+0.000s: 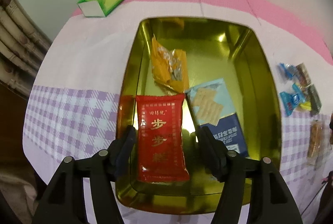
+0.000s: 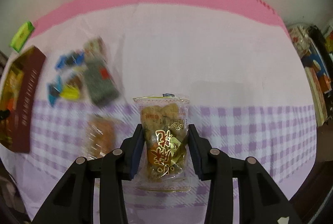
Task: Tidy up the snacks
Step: 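Lower the red packet into the gold tin and open the left gripper, then carry the clear cookie bag into the gold tin and open the right gripper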
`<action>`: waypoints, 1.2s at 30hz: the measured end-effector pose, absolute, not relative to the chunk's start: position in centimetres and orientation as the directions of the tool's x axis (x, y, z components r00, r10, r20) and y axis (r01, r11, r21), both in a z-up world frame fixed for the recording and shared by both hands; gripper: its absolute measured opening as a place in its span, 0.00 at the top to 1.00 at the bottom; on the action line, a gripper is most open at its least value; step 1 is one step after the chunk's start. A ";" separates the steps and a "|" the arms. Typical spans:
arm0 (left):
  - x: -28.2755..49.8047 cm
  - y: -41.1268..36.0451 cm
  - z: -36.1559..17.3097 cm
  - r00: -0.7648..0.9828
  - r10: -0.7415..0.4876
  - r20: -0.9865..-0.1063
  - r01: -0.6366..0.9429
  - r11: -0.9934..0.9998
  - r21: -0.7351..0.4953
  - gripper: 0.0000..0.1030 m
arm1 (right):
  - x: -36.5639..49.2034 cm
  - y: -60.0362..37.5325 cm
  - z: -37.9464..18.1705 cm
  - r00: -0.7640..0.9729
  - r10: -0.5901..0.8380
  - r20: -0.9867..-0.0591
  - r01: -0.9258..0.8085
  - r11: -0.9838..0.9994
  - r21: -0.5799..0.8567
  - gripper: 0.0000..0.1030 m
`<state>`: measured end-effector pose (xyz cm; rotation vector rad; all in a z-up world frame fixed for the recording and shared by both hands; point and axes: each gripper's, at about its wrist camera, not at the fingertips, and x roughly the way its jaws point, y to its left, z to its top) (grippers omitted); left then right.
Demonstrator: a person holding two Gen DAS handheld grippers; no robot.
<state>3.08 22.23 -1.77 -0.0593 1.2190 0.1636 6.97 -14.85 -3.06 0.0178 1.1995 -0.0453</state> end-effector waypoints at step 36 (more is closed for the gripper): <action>-4.9 33.4 0.8 0.374 0.302 -0.877 -0.613 0.790 0.011 0.30 | 8.5 17.2 -2.3 0.154 0.403 -0.902 -0.418 0.854 0.310 0.63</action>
